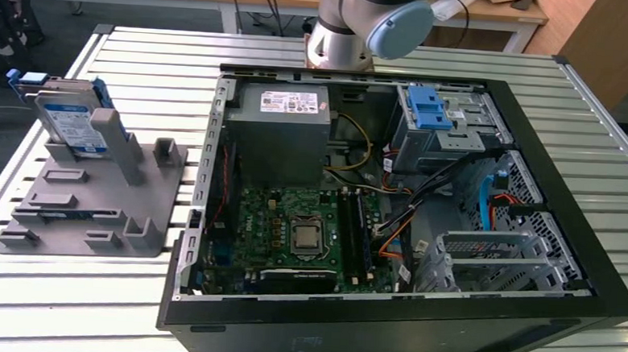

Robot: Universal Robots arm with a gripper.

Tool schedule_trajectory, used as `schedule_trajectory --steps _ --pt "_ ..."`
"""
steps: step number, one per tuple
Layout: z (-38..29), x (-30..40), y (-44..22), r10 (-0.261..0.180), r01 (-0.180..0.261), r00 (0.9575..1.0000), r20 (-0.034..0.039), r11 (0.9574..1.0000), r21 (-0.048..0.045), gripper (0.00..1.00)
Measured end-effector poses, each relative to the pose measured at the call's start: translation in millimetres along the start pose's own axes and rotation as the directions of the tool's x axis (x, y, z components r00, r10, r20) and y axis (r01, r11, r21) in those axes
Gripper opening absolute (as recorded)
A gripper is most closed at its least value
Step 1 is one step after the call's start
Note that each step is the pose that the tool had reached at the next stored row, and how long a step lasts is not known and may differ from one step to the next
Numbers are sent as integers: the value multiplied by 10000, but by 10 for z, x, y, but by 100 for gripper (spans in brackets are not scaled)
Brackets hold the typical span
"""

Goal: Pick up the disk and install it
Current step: 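Pick up the disk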

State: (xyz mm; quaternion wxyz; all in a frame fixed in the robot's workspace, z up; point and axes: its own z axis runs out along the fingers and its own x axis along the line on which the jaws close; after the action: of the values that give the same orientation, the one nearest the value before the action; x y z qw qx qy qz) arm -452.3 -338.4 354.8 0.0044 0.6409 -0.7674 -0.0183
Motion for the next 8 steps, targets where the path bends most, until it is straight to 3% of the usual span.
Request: schedule_trajectory --steps 3,8 --pt "12 0 0 -502 502 9987 -18 9987 -11 17" --pt "49 1 4 -1312 1311 9914 -42 9914 -25 41"
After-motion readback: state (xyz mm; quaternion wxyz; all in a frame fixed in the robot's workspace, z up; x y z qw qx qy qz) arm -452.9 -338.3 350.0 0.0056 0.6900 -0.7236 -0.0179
